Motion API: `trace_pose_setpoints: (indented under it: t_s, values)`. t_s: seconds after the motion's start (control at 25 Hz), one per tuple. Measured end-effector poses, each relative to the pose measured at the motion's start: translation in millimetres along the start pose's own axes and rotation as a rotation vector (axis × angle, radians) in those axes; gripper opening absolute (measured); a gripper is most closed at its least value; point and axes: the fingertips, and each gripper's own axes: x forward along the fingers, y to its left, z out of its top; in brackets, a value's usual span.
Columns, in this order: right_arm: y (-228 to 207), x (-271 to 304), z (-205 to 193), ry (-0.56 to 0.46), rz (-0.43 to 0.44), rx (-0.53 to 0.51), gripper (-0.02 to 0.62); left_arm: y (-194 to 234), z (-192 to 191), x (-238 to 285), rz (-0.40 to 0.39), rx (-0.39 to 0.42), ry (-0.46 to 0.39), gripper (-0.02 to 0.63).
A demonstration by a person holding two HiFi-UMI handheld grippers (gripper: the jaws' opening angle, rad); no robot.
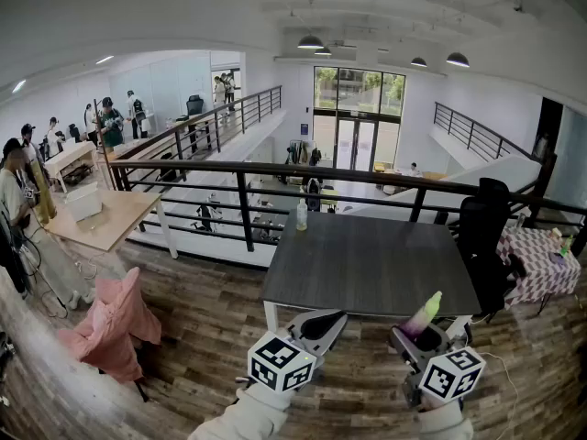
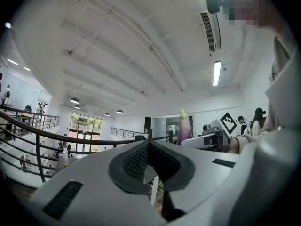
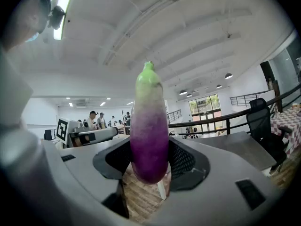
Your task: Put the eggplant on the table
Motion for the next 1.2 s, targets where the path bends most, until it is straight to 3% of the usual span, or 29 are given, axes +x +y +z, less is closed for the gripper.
trace_pose_setpoints:
  t_s: [0.84, 1.2]
  values:
    - [-5, -9, -2, 0.002, 0.028, 0.034, 0.235, -11, -4, 10, -0.024, -0.009, 0.008, 0.003]
    - [-27, -18, -5, -0.004, 0.042, 0.061, 0.233, -18, -11, 28, -0.006, 0.002, 0.021, 0.003]
